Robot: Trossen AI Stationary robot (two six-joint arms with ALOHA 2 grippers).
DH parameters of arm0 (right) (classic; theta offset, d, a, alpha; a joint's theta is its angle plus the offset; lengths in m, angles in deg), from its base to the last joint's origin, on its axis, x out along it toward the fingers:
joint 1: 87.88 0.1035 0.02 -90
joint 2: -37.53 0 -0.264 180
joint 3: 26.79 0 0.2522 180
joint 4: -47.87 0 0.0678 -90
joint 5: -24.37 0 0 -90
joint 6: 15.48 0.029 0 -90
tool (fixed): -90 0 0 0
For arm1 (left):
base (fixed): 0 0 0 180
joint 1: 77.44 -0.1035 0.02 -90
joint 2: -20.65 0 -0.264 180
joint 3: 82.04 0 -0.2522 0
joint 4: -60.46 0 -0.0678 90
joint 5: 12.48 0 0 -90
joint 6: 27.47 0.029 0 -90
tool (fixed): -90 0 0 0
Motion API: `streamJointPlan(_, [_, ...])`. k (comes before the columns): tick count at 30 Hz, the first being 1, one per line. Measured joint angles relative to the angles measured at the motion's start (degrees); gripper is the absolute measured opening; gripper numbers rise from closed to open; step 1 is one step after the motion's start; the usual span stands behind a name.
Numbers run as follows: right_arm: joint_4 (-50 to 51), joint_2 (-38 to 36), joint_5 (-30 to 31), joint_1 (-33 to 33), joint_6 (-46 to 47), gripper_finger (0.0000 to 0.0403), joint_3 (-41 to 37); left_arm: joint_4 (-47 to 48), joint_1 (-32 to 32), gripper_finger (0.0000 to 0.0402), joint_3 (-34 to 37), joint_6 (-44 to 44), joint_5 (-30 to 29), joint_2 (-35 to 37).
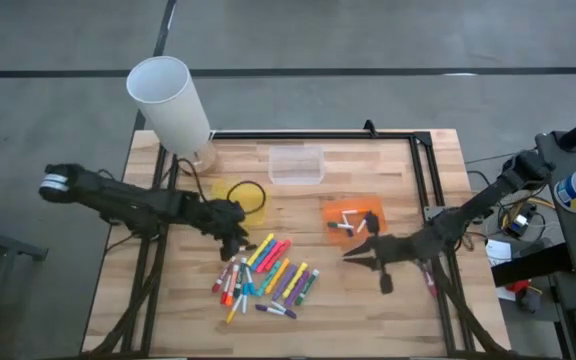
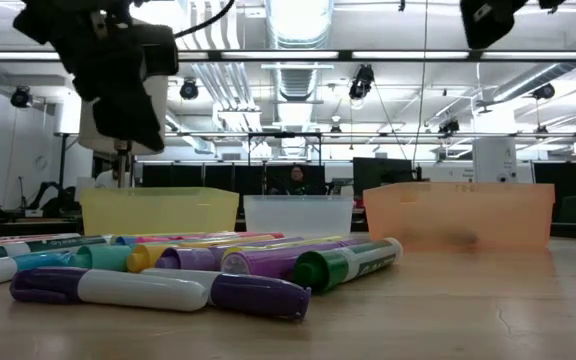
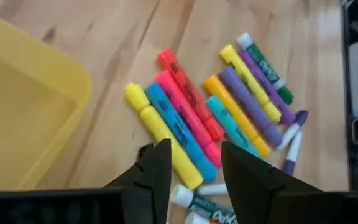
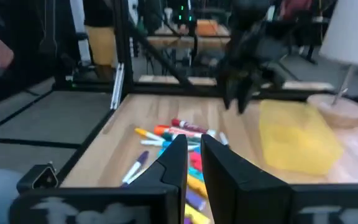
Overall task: Pick & Place Markers
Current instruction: Put the small black highlighter pen into the orange bin
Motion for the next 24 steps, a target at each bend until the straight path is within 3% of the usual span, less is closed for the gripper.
streamJointPlan(7, [0.00,-11.53,1.44,-0.02,-10.53,0.0043,-4.19,1.08,6.52,0.0133,-2.28,3.01,-5.40,-8.07])
streamJointPlan(13, [-0.06,-17.15,3.89,-0.07,-11.24,0.0043,-5.66,4.98,8.33,0.0133,-3.83,4.46,-11.91,-10.72])
streamJointPlan(24, [0.11,-22.14,3.91,-0.02,-16.08,0.0043,-8.39,6.43,8.26,0.0133,-2.64,5.51,-13.35,-17.06])
